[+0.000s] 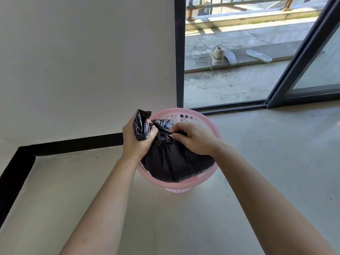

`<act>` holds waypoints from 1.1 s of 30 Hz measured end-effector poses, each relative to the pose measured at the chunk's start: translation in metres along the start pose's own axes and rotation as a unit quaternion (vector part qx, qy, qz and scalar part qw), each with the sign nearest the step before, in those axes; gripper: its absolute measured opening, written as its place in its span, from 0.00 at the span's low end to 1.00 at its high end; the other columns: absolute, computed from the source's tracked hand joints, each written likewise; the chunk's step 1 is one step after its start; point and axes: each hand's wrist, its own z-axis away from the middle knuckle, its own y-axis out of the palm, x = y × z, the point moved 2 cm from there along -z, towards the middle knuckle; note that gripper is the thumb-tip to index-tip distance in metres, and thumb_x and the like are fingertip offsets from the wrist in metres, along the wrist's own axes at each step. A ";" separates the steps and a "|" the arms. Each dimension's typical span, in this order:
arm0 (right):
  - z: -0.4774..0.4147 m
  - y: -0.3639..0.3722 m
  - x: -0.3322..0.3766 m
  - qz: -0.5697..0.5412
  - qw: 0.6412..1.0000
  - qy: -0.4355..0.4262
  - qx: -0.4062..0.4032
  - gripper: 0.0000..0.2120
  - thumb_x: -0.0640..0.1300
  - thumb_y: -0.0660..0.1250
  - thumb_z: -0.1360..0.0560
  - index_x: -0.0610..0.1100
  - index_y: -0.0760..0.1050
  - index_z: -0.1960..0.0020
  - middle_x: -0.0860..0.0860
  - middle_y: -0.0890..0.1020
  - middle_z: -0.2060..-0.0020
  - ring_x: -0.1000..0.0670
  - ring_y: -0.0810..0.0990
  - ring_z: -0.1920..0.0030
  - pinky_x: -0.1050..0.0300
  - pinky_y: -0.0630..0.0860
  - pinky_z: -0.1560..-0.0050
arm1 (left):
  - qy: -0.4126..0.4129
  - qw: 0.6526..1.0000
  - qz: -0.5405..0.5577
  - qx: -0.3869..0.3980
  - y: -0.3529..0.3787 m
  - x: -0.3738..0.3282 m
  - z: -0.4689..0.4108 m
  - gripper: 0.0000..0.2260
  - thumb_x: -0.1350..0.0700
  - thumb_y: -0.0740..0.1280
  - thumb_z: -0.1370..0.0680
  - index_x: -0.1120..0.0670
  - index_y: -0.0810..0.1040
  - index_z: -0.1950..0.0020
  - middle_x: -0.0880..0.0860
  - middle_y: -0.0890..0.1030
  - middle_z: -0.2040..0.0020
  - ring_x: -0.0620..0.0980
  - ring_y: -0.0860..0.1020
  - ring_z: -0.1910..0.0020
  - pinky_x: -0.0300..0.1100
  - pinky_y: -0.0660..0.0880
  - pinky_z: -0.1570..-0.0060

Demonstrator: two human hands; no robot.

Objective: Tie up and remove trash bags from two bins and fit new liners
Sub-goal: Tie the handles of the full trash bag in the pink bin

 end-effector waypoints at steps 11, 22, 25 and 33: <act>-0.004 0.007 -0.001 0.009 0.999 -0.007 -0.037 0.13 0.44 0.69 0.22 0.54 0.81 0.40 0.51 0.83 0.51 0.51 0.79 0.46 0.47 0.73 0.39 | -0.299 0.900 0.314 0.051 0.011 -0.003 0.000 0.10 0.69 0.66 0.24 0.57 0.82 0.51 0.59 0.83 0.52 0.56 0.83 0.51 0.49 0.80 0.47; -0.005 0.016 -0.006 -0.011 1.000 0.009 -0.018 0.12 0.46 0.72 0.24 0.56 0.83 0.42 0.59 0.78 0.56 0.58 0.78 0.52 0.65 0.71 0.47 | -0.297 0.882 0.366 0.009 0.021 0.002 0.010 0.12 0.72 0.67 0.27 0.56 0.83 0.54 0.56 0.84 0.57 0.53 0.84 0.57 0.46 0.82 0.55; -0.005 0.016 -0.008 -0.035 0.999 0.024 -0.020 0.12 0.46 0.73 0.25 0.56 0.84 0.43 0.65 0.79 0.58 0.69 0.77 0.53 0.76 0.67 0.51 | -0.299 0.889 0.346 0.009 0.023 0.006 0.010 0.11 0.72 0.66 0.26 0.57 0.82 0.55 0.58 0.83 0.57 0.53 0.83 0.60 0.44 0.80 0.60; -0.003 0.016 -0.018 -0.060 0.994 0.086 -0.034 0.11 0.54 0.68 0.23 0.58 0.78 0.41 0.58 0.83 0.60 0.61 0.79 0.57 0.65 0.70 0.54 | -0.304 0.875 0.375 0.040 0.021 0.015 0.013 0.12 0.72 0.66 0.24 0.55 0.76 0.59 0.54 0.81 0.56 0.53 0.80 0.53 0.44 0.80 0.47</act>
